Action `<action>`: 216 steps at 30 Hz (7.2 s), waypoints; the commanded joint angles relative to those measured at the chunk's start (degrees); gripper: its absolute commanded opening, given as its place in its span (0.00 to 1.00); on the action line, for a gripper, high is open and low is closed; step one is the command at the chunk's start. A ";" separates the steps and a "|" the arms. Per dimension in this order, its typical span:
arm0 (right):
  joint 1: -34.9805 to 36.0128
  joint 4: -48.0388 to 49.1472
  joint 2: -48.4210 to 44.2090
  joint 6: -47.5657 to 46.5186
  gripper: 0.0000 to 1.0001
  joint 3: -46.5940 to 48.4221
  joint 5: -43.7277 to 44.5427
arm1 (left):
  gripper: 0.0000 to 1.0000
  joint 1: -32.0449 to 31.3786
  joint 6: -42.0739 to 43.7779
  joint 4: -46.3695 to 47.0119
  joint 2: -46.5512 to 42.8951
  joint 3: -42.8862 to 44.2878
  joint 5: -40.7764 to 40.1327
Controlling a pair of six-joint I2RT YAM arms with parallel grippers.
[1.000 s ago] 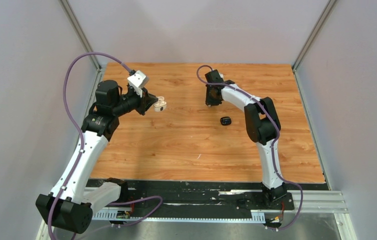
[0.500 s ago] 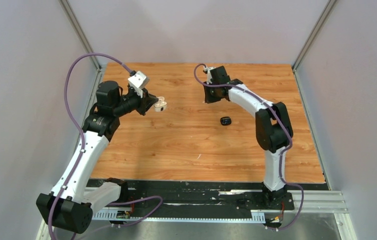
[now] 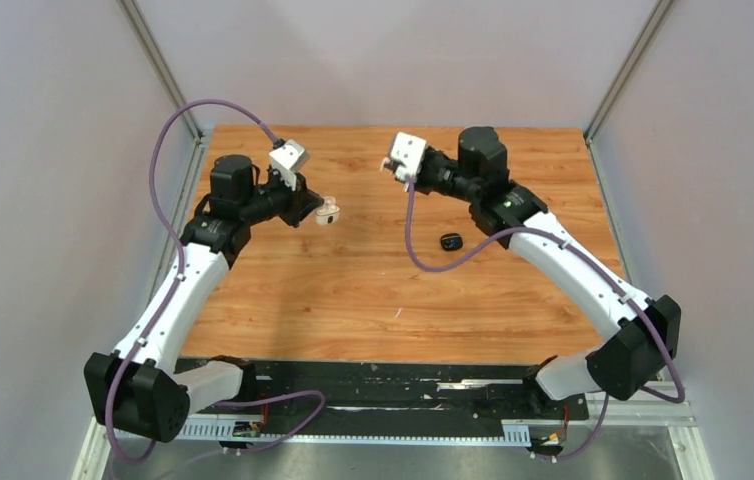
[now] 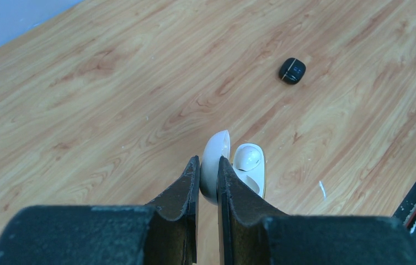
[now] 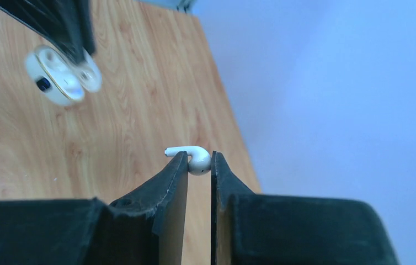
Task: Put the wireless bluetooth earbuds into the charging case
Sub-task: Pick up the earbud from the center of the board, then place the earbud in the charging case, then close the charging case.
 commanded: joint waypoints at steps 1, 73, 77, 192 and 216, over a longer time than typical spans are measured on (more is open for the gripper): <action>5.70 8.71 -1.53 -21.42 0.00 -3.35 -1.53 | 0.00 -1.09 -1.84 2.11 0.44 3.92 1.50; 19.55 16.60 4.92 -42.90 0.00 -3.40 2.88 | 0.00 -2.83 -8.64 12.93 -6.45 0.44 -6.99; 19.49 16.29 5.06 -43.31 0.00 -3.24 3.28 | 0.00 -2.79 -8.74 12.95 -6.37 0.67 -6.90; -4.25 5.81 19.60 56.10 0.01 19.15 -46.68 | 0.00 -3.80 -15.23 31.85 3.72 6.84 14.92; -4.83 0.28 19.67 41.77 0.00 22.09 -44.66 | 0.84 1.84 -43.21 18.49 16.48 19.18 28.16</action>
